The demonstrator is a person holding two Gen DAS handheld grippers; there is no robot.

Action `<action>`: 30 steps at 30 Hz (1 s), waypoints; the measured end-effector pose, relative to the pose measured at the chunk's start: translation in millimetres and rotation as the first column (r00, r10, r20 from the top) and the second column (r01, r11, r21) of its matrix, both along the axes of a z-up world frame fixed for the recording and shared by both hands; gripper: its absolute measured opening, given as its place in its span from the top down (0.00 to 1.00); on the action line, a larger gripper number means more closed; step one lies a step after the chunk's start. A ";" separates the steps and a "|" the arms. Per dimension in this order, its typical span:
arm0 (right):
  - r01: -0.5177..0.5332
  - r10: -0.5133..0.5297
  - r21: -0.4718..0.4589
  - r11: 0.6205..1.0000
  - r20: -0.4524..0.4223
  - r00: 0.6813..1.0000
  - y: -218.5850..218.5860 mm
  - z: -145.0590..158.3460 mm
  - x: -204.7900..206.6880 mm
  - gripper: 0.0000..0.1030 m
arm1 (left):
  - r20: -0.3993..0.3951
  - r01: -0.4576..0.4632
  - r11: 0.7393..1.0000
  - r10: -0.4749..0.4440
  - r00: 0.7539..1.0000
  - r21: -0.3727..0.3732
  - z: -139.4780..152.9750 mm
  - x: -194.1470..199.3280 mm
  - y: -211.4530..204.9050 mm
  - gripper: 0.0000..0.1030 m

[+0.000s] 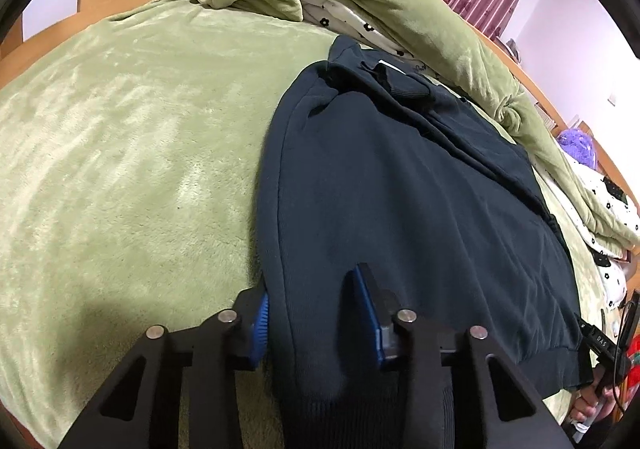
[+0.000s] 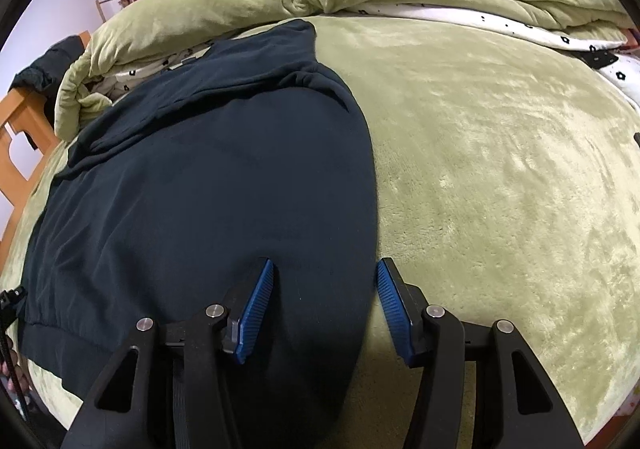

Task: Fold small clothes
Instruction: 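Close both grippers on the ribbed hem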

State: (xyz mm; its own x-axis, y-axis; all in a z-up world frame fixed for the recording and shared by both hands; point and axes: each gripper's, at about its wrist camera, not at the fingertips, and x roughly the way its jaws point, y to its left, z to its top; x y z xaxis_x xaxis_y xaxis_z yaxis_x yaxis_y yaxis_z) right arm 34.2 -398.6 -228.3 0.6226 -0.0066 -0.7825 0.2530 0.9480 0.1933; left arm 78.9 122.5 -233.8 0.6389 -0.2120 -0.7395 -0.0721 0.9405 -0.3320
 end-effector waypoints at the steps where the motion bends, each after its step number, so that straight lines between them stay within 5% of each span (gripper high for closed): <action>1: 0.001 -0.001 0.009 1.000 0.001 1.000 -0.9 -0.1 -0.5 0.50 | 0.002 0.002 1.000 -0.002 1.000 0.002 -0.3 -1.0 -0.5 0.67; 15: -0.042 0.047 0.211 0.977 -0.021 0.999 5.7 -0.5 -42.5 0.57 | -0.004 0.057 0.998 -0.057 0.998 -0.022 -1.0 -42.4 0.8 0.70; 30: -0.026 0.031 0.222 0.975 -0.020 0.999 19.1 1.1 -64.4 0.57 | -0.002 0.091 0.996 -0.091 0.996 -0.005 1.3 -62.5 -13.1 0.74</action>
State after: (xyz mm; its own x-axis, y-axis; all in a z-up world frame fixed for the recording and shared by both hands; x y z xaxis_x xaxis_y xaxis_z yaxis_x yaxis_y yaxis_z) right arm -30.2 -379.5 -227.2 0.6020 0.1860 -0.7766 0.2332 0.8892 0.3937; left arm 16.4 109.4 -232.5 0.6154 -0.2728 -0.7395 0.0125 0.9415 -0.3369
